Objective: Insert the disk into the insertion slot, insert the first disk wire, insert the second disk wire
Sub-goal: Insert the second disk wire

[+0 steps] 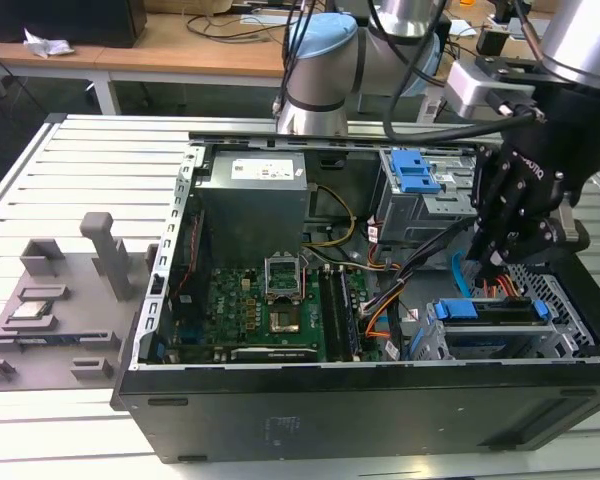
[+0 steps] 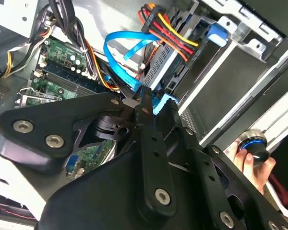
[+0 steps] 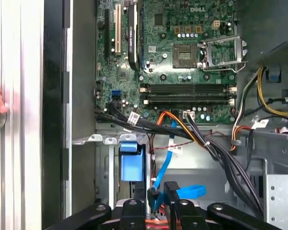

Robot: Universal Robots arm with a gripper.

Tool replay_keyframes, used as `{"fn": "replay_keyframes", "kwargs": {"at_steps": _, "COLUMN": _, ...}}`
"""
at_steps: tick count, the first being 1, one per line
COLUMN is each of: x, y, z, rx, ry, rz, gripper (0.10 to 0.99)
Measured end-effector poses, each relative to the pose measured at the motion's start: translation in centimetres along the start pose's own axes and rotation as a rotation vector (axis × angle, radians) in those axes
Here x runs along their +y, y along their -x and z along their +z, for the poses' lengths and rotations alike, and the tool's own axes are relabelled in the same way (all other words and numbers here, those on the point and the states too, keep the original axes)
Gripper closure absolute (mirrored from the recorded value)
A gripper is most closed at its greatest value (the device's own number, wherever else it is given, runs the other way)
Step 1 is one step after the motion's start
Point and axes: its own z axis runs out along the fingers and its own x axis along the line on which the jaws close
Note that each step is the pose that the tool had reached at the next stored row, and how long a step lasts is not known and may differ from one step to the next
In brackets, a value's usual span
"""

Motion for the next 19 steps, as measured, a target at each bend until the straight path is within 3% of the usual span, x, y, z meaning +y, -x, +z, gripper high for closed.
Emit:
{"fn": "replay_keyframes", "kwargs": {"at_steps": 8, "x": 0.03, "y": 0.00, "z": 0.06, "rx": 0.0011, "ry": 0.000, "rz": -0.003, "gripper": 0.784}}
{"fn": "replay_keyframes", "kwargs": {"at_steps": 9, "x": 0.03, "y": 0.01, "z": 0.06, "rx": 0.0011, "ry": 0.000, "rz": -0.003, "gripper": 0.800}}
{"fn": "replay_keyframes", "kwargs": {"at_steps": 11, "x": 0.03, "y": 0.01, "z": 0.06, "rx": 0.0012, "ry": 0.000, "rz": -0.003, "gripper": 0.925}}
{"fn": "replay_keyframes", "kwargs": {"at_steps": 15, "x": 0.03, "y": 0.00, "z": 0.06, "rx": 0.0016, "ry": 0.000, "rz": -0.003, "gripper": 0.925}}
{"fn": "replay_keyframes", "kwargs": {"at_steps": 19, "x": 0.02, "y": -0.53, "z": 0.12, "rx": 0.0016, "ry": 0.000, "rz": -0.003, "gripper": 0.925}}
